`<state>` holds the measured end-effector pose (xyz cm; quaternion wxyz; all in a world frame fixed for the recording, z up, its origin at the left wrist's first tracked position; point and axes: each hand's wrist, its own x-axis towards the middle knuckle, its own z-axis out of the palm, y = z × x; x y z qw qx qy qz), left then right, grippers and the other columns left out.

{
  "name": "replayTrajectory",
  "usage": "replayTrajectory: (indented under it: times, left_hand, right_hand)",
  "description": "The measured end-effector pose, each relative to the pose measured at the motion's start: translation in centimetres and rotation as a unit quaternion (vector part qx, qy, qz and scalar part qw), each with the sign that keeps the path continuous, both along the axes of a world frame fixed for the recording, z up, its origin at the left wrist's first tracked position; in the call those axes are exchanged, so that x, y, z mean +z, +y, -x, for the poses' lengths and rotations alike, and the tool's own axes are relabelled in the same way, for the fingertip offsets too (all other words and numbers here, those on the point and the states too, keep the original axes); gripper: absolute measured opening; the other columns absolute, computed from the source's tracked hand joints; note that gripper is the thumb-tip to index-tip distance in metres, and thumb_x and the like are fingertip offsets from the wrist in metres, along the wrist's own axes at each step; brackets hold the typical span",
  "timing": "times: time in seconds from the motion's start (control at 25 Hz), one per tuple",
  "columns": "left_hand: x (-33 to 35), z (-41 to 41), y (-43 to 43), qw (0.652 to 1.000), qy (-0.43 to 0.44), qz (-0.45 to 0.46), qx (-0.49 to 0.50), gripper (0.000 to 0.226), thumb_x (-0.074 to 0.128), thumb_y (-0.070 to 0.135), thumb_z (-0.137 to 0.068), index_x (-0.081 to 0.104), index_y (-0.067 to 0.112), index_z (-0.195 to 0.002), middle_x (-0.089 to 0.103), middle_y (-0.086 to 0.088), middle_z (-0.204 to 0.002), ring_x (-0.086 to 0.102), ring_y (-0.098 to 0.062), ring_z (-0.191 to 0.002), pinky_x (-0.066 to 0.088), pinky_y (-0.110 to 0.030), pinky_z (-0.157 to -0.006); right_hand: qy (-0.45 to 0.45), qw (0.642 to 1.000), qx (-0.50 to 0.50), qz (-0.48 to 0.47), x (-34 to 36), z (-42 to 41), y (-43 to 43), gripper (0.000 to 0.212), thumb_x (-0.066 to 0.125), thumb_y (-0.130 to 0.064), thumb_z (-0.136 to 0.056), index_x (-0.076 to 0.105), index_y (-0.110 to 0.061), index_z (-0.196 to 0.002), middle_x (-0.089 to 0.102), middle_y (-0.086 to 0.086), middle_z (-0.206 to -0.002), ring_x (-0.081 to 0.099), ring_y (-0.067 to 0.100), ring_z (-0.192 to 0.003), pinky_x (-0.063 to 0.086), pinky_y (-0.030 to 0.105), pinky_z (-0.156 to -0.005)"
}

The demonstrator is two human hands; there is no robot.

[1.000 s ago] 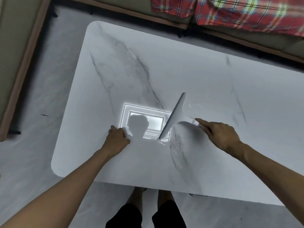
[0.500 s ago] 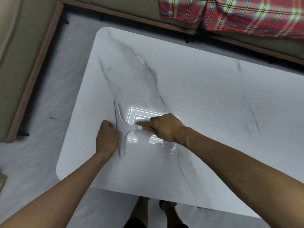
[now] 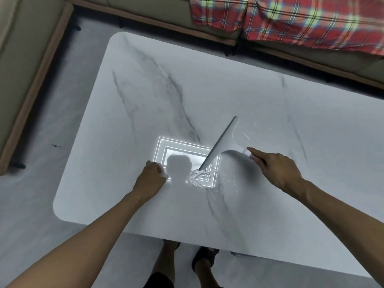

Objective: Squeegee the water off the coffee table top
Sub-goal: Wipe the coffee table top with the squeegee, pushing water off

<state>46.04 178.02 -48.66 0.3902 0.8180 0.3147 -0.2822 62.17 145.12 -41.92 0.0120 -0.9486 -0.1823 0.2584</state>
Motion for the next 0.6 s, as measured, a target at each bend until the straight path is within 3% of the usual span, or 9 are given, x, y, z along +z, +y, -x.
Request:
replayTrajectory:
  times: [0.08, 0.2, 0.32, 0.44, 0.6]
  left_hand:
    - [0.4, 1.0, -1.7, 1.000, 0.007, 0.021, 0.015, 0.014, 0.056, 0.019, -0.085, 0.045, 0.027, -0.083, 0.050, 0.008, -0.083, 0.051, -0.016, -0.075, 0.033, -0.027, -0.057]
    - [1.4, 3.2, -3.1, 0.994, -0.025, -0.006, 0.108, 0.005, 0.050, 0.021, -0.088, 0.052, 0.017, -0.088, 0.058, 0.003, -0.079, 0.056, -0.020, -0.071, 0.040, -0.028, -0.057]
    - [2.3, 6.9, -2.9, 0.975, -0.061, -0.084, 0.198, 0.014, 0.049, 0.025, -0.092, 0.055, 0.014, -0.087, 0.060, -0.001, -0.083, 0.057, -0.022, -0.077, 0.040, -0.031, -0.059]
    - [2.8, 10.8, -2.0, 0.964, -0.050, -0.137, 0.224, 0.014, 0.050, 0.022, -0.089, 0.054, 0.013, -0.080, 0.056, 0.001, -0.079, 0.054, -0.019, -0.071, 0.034, -0.029, -0.055]
    - [1.6, 14.5, -1.9, 0.963, -0.030, -0.144, 0.227, 0.024, 0.047, 0.018, -0.092, 0.043, 0.013, -0.069, 0.050, 0.000, -0.069, 0.043, -0.010, -0.056, 0.027, -0.027, -0.048]
  right_hand:
    - [-0.006, 1.000, -0.024, 0.013, 1.3, 0.9, -2.7, 0.037, 0.021, -0.058, -0.098, 0.042, -0.059, -0.127, 0.070, -0.011, -0.093, 0.055, 0.022, -0.071, 0.042, 0.031, -0.062]
    - [0.002, 0.999, -0.032, -0.026, 2.4, 2.5, -2.0, 0.042, 0.018, -0.067, -0.094, 0.038, -0.060, -0.131, 0.070, -0.008, -0.098, 0.061, 0.026, -0.081, 0.049, 0.035, -0.070]
    - [0.027, 0.991, 0.108, -0.069, 2.2, 6.4, 3.1, 0.039, 0.021, -0.058, -0.098, 0.035, -0.056, -0.135, 0.068, -0.009, -0.109, 0.062, 0.027, -0.098, 0.046, 0.035, -0.073]
    - [0.074, 0.950, 0.285, -0.101, 0.6, 12.3, 9.1, 0.040, 0.022, -0.049, -0.101, 0.032, -0.051, -0.140, 0.065, -0.004, -0.104, 0.062, 0.028, -0.095, 0.037, 0.033, -0.066]
    - [0.116, 0.910, 0.388, -0.092, -2.4, 17.7, 13.3, 0.041, 0.026, -0.042, -0.102, 0.032, -0.048, -0.142, 0.062, 0.001, -0.101, 0.062, 0.028, -0.089, 0.036, 0.032, -0.063]
